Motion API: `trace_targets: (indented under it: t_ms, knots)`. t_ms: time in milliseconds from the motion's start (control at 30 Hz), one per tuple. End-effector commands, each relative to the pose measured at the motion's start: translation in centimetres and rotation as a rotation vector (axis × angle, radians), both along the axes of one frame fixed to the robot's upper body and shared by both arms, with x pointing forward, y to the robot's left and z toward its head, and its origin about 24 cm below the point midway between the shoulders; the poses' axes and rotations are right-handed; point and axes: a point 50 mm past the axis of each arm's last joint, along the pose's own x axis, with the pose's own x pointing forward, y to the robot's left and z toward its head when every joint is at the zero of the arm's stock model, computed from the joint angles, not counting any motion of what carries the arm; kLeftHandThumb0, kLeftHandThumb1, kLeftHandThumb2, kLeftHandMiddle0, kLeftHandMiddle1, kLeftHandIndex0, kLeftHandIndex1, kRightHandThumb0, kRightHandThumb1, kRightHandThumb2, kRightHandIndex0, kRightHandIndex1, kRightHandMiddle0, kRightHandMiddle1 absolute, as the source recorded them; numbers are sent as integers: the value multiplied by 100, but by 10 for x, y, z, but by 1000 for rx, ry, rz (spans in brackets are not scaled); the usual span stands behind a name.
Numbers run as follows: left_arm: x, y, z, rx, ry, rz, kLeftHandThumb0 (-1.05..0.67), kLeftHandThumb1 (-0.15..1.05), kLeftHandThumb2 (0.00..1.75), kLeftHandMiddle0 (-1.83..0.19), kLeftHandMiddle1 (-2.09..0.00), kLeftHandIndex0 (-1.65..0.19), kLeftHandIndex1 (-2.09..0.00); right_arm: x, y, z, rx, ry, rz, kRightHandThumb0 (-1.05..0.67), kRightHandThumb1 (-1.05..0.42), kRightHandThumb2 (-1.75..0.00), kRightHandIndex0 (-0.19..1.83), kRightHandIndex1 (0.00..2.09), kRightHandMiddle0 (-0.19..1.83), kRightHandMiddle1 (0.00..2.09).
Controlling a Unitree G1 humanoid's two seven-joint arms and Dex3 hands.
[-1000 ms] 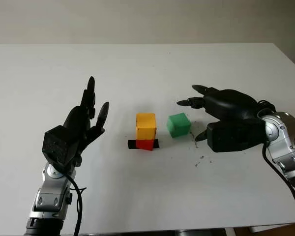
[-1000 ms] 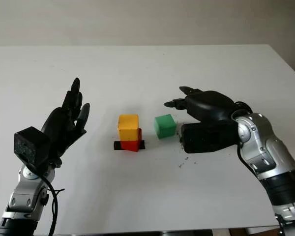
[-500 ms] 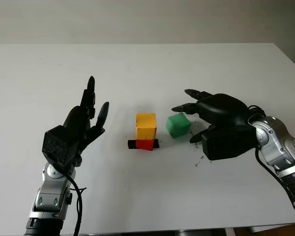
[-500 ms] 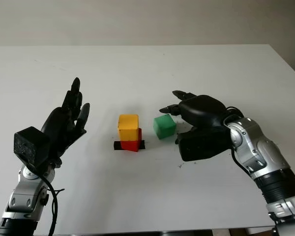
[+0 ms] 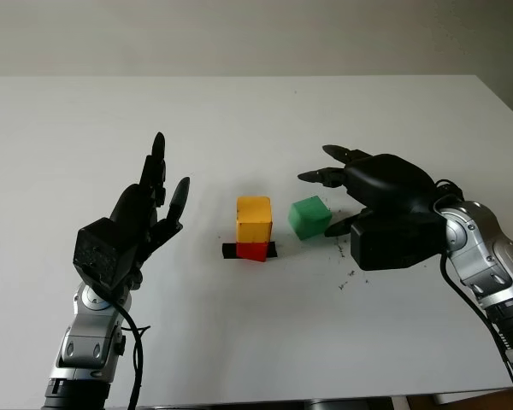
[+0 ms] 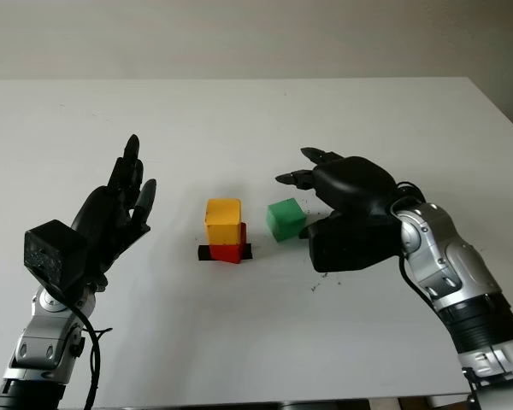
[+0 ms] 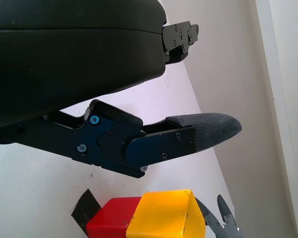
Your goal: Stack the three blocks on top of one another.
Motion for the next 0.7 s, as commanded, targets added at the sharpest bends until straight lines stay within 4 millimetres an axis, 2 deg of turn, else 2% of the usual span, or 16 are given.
trace_targets:
  t_ms: [0,667]
  knots:
    - [-1,2,5,13,-22,0,-75,105,62,19,0,19,0,0,2,5,8,-31,12,-56,-92,-5,5,6,43,9]
    - [-3,1,5,6,-27,2,-74,105,62,19,-1,19,-1,-1,9,-12,20,33,36,-55,-90,-5,6,6,53,12]
